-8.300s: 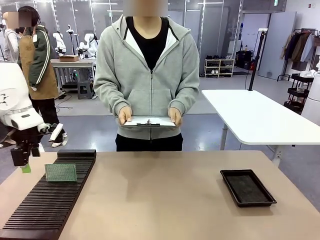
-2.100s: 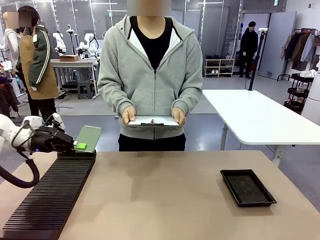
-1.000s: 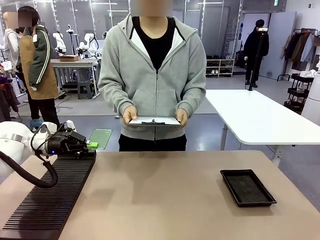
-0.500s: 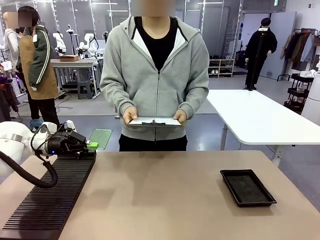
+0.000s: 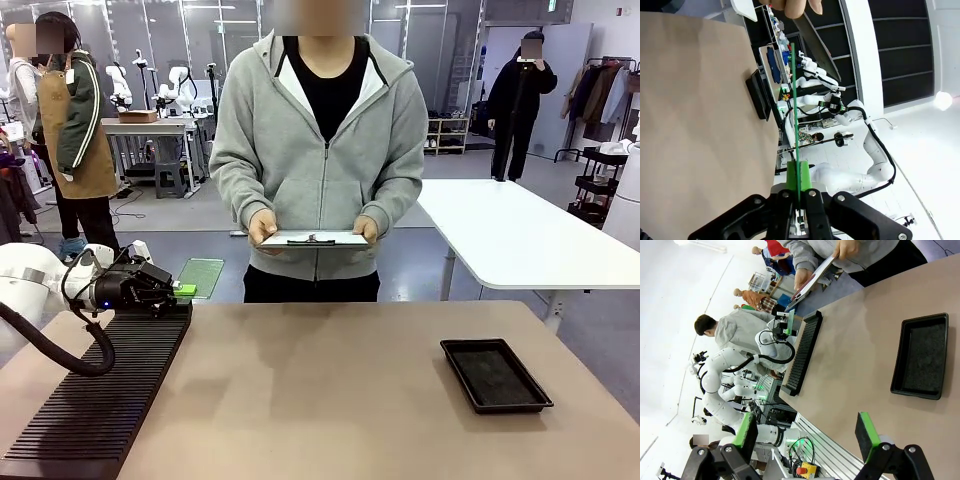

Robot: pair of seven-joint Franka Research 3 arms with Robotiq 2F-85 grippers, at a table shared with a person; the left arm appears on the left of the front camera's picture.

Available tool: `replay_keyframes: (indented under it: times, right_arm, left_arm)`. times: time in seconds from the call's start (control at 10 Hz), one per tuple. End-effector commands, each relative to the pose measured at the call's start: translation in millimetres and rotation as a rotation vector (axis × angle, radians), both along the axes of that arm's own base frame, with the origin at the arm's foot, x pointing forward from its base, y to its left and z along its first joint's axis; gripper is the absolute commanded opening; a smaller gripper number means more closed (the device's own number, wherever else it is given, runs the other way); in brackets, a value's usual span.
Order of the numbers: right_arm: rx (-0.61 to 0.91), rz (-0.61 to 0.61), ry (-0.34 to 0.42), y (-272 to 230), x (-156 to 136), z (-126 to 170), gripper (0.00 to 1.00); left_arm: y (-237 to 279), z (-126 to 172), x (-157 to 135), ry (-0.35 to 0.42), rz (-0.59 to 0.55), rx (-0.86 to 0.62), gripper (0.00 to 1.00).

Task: Inspect the PCB.
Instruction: Release the Blank PCB you were holding.

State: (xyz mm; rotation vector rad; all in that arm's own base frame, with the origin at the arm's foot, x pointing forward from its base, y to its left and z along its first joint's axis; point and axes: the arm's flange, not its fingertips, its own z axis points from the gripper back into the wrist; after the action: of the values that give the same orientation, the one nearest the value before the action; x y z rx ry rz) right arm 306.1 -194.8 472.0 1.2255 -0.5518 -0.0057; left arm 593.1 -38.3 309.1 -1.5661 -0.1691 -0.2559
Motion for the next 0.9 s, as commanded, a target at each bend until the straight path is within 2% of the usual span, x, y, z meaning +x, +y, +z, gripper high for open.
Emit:
replay_keyframes:
  times: [0.0, 0.8]
  right_arm:
    - [0.004, 0.001, -0.005, -0.1, -0.8, 0.7, 1.00]
    - [0.004, 0.001, -0.005, -0.1, -0.8, 0.7, 1.00]
  left_arm:
    - [-1.5, 0.1, -0.7, 0.000, -0.008, 0.002, 0.03]
    - [-1.5, 0.1, -0.7, 0.000, -0.008, 0.002, 0.03]
